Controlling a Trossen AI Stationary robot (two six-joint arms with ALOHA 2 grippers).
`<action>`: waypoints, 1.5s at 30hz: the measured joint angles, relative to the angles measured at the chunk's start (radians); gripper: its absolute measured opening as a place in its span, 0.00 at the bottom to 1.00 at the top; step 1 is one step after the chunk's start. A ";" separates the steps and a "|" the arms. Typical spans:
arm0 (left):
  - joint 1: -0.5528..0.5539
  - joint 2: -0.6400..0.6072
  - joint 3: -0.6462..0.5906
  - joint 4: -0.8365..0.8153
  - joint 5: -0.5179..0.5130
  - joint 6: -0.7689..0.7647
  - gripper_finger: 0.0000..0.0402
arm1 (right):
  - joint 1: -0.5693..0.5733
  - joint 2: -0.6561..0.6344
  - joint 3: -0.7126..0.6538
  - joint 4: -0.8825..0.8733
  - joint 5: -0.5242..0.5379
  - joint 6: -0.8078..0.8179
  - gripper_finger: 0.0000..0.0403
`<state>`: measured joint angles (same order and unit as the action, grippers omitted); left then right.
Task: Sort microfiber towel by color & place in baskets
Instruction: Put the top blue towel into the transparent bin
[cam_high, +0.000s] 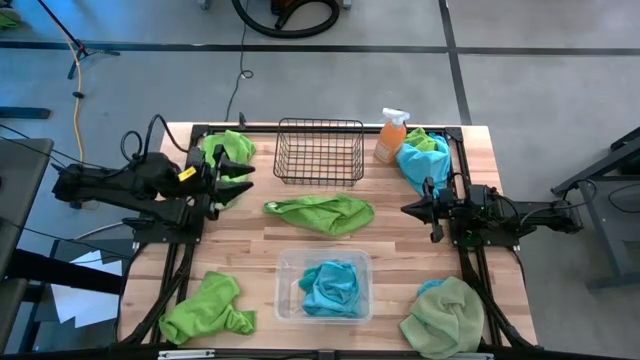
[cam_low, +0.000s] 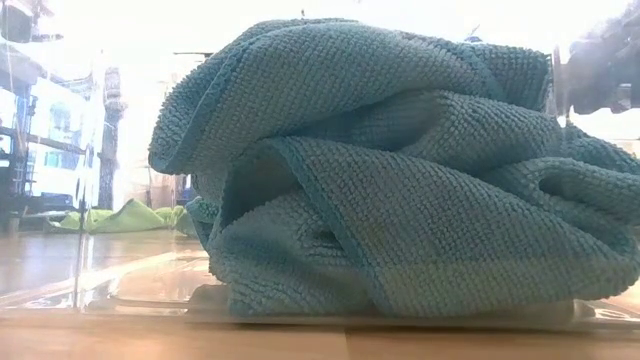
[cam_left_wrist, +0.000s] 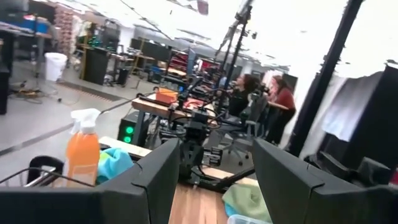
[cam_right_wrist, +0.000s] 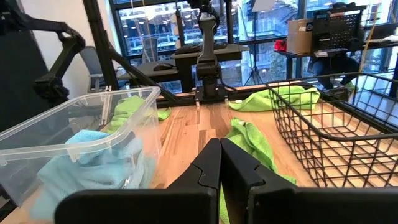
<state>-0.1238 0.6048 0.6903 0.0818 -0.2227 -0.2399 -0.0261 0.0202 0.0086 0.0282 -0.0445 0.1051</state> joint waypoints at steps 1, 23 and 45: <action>0.000 0.000 0.000 0.000 -0.014 -0.004 0.47 | 0.000 0.000 0.000 0.009 0.014 0.013 0.00; 0.000 0.001 0.000 -0.026 -0.209 -0.020 0.47 | 0.000 0.000 0.020 0.688 0.501 0.435 0.00; 0.000 0.001 0.000 -0.228 -0.174 -0.021 0.47 | 0.000 0.321 0.164 0.687 0.635 0.449 0.00</action>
<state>-0.1242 0.6056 0.6907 -0.1461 -0.3964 -0.2605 -0.0264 0.3415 0.1726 0.7155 0.5909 0.5541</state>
